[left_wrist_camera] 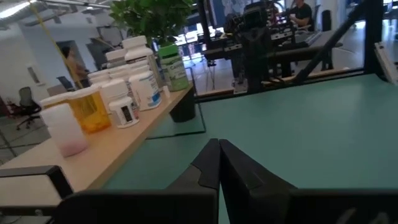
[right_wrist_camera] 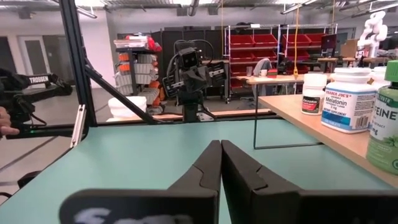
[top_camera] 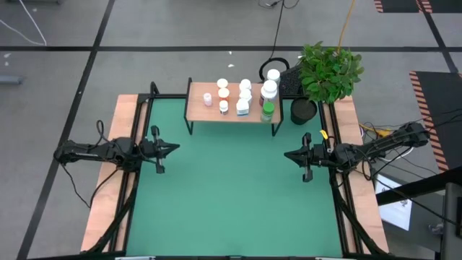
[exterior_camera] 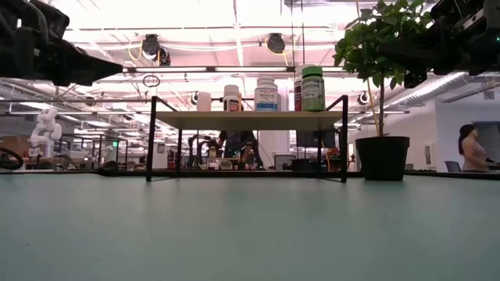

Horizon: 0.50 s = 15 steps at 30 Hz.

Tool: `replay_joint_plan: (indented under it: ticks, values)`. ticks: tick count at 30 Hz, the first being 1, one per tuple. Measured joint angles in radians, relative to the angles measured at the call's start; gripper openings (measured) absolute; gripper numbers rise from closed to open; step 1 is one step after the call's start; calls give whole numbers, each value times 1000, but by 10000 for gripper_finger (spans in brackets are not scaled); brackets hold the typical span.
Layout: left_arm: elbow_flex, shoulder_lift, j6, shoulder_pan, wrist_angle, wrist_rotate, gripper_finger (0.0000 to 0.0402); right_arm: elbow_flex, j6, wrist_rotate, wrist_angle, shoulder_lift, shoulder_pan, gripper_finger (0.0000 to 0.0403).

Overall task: Pick and place medicine bottles onto shelf by color
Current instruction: Return to Home Position

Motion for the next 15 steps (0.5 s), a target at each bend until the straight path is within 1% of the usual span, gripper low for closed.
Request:
replay_joint_plan:
  ticks: [2,5,8,11,15]
  values:
    - [0,0,0,0,-1,21,5,0,-2,0,0,0,0,4]
    - [0,0,-8,0,-2,28,12,0,-4,-1,0,0,0,4]
    - [-2,0,-16,0,3,35,10,0,-8,2,0,0,0,4]
    - [-16,0,-19,0,40,67,3,0,-14,29,7,-3,0,4]
    - [-24,0,-31,0,59,85,11,0,-40,28,8,-19,0,4]
